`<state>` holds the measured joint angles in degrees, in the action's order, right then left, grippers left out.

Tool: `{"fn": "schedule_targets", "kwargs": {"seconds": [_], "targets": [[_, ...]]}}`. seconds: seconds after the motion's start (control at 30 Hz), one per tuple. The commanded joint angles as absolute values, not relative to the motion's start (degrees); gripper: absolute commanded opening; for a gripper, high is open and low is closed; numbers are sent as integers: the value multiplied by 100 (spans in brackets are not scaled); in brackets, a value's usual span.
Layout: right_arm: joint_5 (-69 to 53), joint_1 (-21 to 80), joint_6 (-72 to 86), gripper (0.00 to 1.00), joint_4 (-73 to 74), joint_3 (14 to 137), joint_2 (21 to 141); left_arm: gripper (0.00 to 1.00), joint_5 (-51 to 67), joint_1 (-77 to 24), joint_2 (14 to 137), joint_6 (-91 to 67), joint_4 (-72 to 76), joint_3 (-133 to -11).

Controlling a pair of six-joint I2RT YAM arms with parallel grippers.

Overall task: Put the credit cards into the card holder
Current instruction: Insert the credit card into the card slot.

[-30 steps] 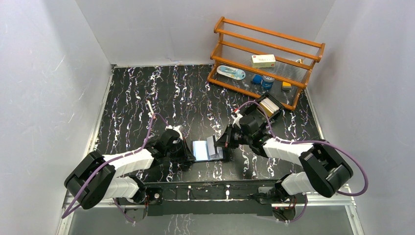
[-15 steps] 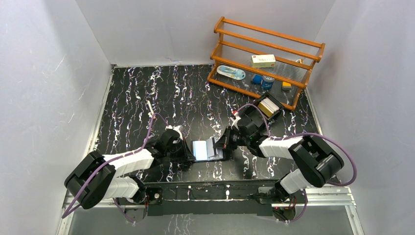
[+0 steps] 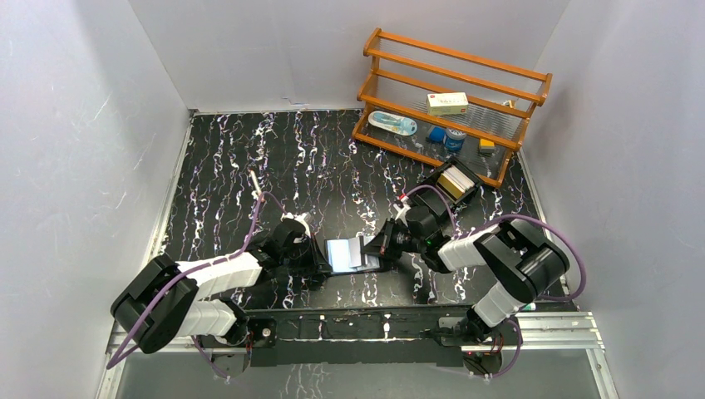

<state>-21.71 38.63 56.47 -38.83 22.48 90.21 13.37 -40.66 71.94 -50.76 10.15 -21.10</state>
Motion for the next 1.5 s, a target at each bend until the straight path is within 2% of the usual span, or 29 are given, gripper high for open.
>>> {"fn": "schedule_targets", "kwargs": {"seconds": [0.0, 0.33, 0.5, 0.73, 0.8, 0.9, 0.97, 1.2, 1.47], "targets": [[-2370, 3886, 5770, 0, -4372, 2122, 9245, 0, 1346, -4075, 7310, -4957, 934, -2118], [-2497, 3889, 5920, 0, -4391, 2043, 9308, 0, 1371, -4078, 7386, -4981, 980, -2128], [-2274, 3885, 5674, 0, -3673, 2142, 9094, 0, 1350, -4078, 7359, -5007, 973, -2088], [-2485, 3977, 5485, 0, -3362, 2583, 9377, 0, 1396, -4078, 7397, -5036, 1057, -2099], [-2302, 4081, 5346, 4, -2935, 2825, 9353, 0, 1404, -4078, 7410, -5045, 1070, -2109], [-2042, 4179, 5161, 18, -2264, 3170, 9366, 0, 1428, -4078, 7412, -5054, 1082, -2133], [-1924, 4176, 5102, 21, -2003, 3234, 9340, 0, 1447, -4078, 7409, -5056, 1079, -2149], [-1395, 4296, 4706, 20, -868, 3813, 9367, 0, 1471, -4081, 7437, -5126, 1195, -2135], [-1413, 4627, 4707, 20, -885, 4034, 9489, 0, 1472, -4079, 7426, -5102, 1207, -2177]]}}
